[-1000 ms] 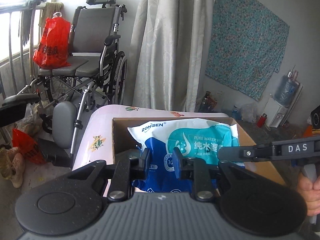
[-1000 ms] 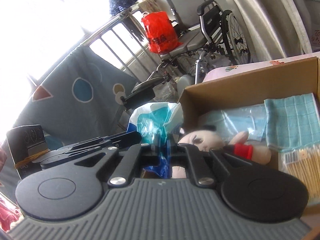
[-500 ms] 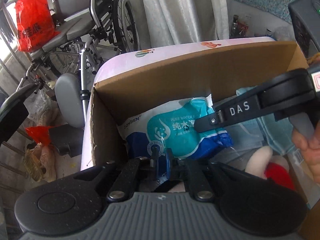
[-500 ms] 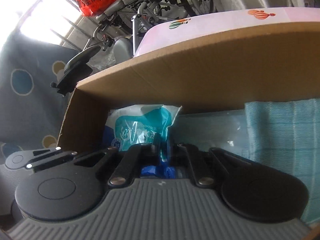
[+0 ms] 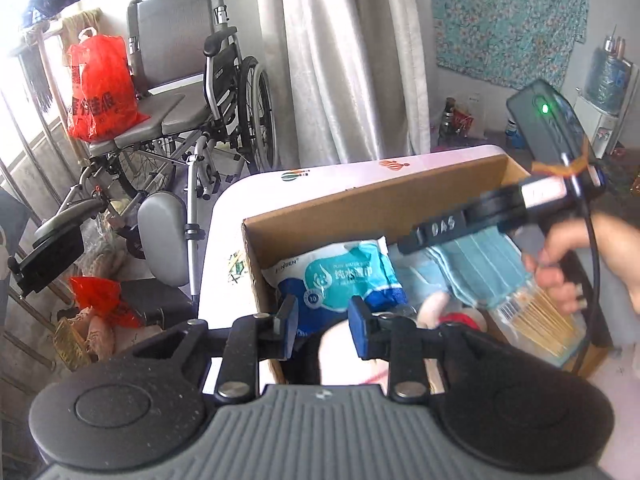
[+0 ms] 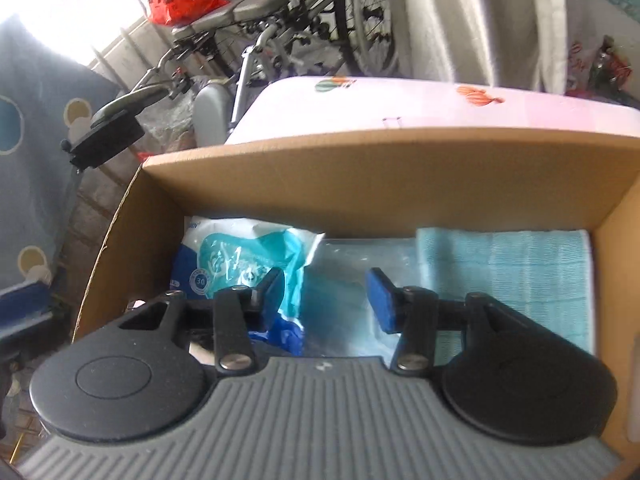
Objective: Organize soft objects
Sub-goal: 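Open both grippers and withdraw from the wet-wipes pack, then grasp the small gold tissue pack with both grippers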
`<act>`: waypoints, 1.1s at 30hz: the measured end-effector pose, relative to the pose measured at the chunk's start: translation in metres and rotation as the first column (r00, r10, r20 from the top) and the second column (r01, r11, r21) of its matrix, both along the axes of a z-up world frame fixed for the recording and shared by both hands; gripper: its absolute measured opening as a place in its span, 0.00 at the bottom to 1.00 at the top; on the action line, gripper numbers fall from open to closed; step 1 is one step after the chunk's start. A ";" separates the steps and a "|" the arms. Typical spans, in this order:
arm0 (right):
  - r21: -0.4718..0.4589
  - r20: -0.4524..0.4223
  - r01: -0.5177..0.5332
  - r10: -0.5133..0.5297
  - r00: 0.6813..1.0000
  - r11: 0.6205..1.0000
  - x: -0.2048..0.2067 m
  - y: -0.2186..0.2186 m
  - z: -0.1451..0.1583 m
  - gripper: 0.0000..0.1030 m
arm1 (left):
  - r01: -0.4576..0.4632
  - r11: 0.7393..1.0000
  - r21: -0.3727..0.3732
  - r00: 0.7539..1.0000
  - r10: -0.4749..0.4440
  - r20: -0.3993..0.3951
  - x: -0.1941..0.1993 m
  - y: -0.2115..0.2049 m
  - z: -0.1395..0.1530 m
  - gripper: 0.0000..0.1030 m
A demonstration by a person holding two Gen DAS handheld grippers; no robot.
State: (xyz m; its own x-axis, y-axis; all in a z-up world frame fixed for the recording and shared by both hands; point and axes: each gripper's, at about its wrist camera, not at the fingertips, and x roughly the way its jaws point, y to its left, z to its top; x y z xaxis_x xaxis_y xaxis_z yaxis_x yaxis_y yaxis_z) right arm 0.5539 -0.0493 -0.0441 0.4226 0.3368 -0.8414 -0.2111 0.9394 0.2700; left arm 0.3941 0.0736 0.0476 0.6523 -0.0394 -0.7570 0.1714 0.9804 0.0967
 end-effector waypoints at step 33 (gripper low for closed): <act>0.331 -0.081 -0.246 0.287 0.955 0.911 -0.296 0.001 -0.014 0.45 | -0.159 0.896 -0.414 0.987 0.141 -0.073 -0.269 0.037 -0.144 0.25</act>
State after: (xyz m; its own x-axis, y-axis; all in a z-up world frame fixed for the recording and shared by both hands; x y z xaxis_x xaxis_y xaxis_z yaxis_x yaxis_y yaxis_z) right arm 0.2581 -0.0487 -0.0578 0.1786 0.6769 -0.7141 -0.3866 0.7157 0.5816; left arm 0.1253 0.1104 -0.0963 0.6449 -0.2616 -0.7180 0.0144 0.9436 -0.3308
